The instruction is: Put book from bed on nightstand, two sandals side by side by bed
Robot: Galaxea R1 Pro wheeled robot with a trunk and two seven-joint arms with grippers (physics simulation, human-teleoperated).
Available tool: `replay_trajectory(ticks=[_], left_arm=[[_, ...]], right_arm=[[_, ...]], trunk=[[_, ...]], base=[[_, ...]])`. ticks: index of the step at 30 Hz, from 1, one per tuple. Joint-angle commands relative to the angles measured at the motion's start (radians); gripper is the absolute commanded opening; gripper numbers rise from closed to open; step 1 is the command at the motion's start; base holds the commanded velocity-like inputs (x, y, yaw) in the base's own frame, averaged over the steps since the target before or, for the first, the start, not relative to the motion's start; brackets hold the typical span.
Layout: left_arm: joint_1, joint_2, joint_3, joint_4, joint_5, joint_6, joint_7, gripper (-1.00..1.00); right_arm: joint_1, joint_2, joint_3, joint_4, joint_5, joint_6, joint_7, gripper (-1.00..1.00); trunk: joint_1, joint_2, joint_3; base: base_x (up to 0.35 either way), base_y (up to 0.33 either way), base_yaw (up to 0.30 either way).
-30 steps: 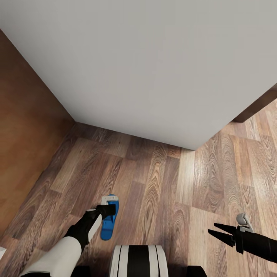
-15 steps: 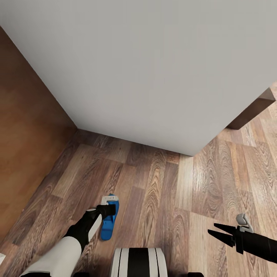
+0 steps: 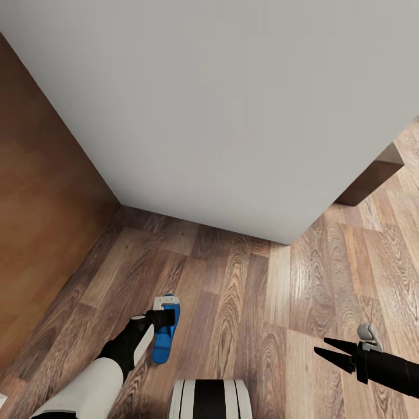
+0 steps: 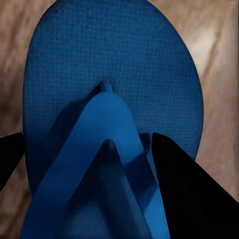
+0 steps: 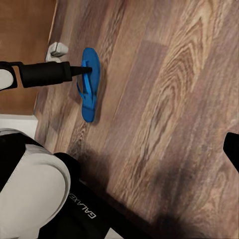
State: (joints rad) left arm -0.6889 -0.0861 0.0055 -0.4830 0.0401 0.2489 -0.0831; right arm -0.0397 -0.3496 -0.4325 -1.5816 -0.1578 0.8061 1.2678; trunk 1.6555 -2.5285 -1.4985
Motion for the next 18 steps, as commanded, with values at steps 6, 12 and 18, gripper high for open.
replay_trajectory(ticks=[6,12,18], left_arm=[[0.0,-0.001,0.001,-0.002,0.001,0.006,-0.003,-1.0],[0.0,0.0,0.001,-0.001,0.0,0.006,-0.003,-1.0],[0.0,-0.001,0.001,0.003,-0.001,0.006,0.0,-1.0]], right_arm=[[0.0,0.001,-0.001,0.002,-0.003,0.007,0.003,1.0],[0.0,0.001,0.0,0.006,-0.002,0.007,0.002,1.0],[0.0,0.004,0.0,0.009,0.0,0.007,0.002,1.0]], trunk=[[-0.003,0.001,0.023],[-0.006,0.003,0.046],[-0.008,0.004,0.069]], base=[[0.0,0.0,0.0],[0.0,0.0,0.0],[0.0,0.0,0.0]])
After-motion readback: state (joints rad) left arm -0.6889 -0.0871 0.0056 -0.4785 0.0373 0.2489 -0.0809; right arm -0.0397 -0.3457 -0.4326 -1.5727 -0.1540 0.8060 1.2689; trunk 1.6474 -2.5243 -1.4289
